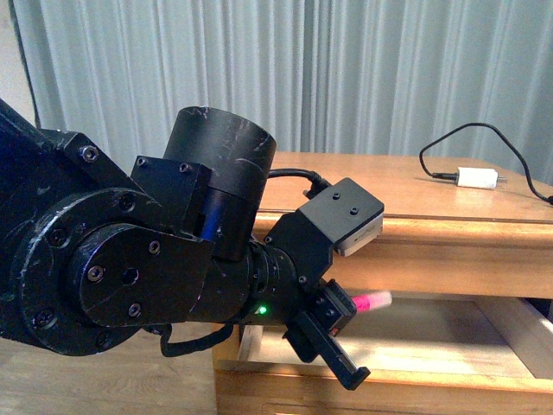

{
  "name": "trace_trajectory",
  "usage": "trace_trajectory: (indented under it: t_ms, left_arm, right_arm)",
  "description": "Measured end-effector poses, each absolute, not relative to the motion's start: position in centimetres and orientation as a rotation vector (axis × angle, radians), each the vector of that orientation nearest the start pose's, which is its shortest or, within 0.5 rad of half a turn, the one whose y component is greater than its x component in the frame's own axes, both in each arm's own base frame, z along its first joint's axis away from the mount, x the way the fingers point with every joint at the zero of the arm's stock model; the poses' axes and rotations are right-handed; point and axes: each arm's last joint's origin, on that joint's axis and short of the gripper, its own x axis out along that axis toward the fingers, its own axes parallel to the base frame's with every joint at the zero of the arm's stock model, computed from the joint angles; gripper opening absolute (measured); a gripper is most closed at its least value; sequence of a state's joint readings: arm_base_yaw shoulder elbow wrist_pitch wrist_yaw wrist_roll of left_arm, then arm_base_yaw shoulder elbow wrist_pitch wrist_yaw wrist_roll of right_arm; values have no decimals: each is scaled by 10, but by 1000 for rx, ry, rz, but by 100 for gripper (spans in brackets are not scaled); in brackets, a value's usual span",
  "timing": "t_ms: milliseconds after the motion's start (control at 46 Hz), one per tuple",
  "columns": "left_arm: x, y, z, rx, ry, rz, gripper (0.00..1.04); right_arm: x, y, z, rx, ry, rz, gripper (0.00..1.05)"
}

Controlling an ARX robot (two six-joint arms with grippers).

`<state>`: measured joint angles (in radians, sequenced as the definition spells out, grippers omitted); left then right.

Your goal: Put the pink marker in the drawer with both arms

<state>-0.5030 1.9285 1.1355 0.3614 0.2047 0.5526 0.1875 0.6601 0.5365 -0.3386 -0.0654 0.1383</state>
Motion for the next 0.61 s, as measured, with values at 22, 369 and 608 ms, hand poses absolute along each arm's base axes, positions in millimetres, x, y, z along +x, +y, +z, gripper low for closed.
trace_trajectory:
  t_ms: [22,369,608]
  left_arm:
    - [360,-205,178,586,233,-800,36]
    - [337,-194,223,521,148,-687,99]
    - [302,-159,259,408,82,-414,99]
  right_arm:
    - [146,30,252,107,479,216,96]
    - [146,30,252,107,479,216,96]
    - [146,30,252,107,479,216,96]
